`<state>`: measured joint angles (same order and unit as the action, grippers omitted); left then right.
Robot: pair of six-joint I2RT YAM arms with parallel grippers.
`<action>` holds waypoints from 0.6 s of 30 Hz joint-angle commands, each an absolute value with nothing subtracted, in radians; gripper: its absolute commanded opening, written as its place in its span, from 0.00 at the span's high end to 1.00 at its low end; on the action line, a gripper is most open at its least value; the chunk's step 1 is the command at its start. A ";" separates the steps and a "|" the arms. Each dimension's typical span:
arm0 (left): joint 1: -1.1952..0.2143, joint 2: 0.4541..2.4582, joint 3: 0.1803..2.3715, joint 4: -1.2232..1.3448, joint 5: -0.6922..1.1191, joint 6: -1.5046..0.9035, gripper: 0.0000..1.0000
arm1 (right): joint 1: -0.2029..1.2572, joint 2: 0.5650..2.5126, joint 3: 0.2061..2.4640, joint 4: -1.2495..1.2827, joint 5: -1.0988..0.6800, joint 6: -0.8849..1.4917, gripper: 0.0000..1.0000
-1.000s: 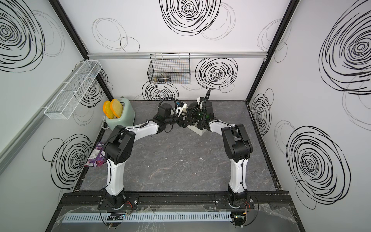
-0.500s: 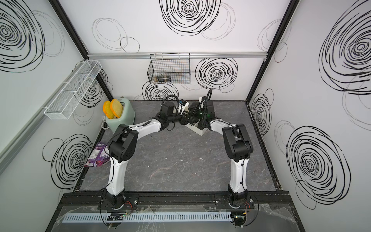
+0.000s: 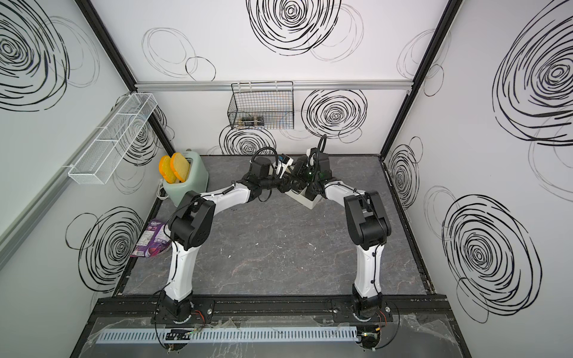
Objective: Place the belts into the storage roll
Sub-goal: Place the belt in the container.
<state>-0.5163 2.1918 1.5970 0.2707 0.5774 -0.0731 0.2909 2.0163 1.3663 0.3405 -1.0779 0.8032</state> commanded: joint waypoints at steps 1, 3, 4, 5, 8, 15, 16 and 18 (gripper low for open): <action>-0.522 2.224 1.643 0.245 0.594 -0.023 0.60 | 0.288 1.982 1.394 0.207 -1.052 0.747 0.42; -0.524 2.226 1.654 0.221 0.582 -0.002 0.62 | 0.283 1.976 1.405 0.163 -1.034 0.742 0.40; -0.523 2.226 1.655 0.212 0.577 0.011 0.63 | 0.278 1.978 1.415 0.131 -1.026 0.742 0.40; -0.523 2.227 1.659 0.202 0.571 0.023 0.65 | 0.275 1.983 1.425 0.102 -1.023 0.742 0.39; -0.527 2.226 1.666 0.173 0.550 0.059 0.65 | 0.264 1.989 1.448 0.023 -1.011 0.736 0.39; -0.531 2.232 1.672 0.137 0.540 0.094 0.64 | 0.255 1.979 1.498 -0.077 -0.954 0.735 0.22; -0.529 2.232 1.672 0.137 0.540 0.093 0.63 | 0.254 1.982 1.516 -0.097 -0.945 0.732 0.20; -0.529 2.231 1.673 0.136 0.539 0.092 0.63 | 0.256 1.988 1.544 -0.119 -0.937 0.726 0.12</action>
<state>-0.5259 2.1994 1.6588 0.1654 0.5617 0.0517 0.2604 2.0094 1.4921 -0.0494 -0.9878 0.7494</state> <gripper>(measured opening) 0.371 0.854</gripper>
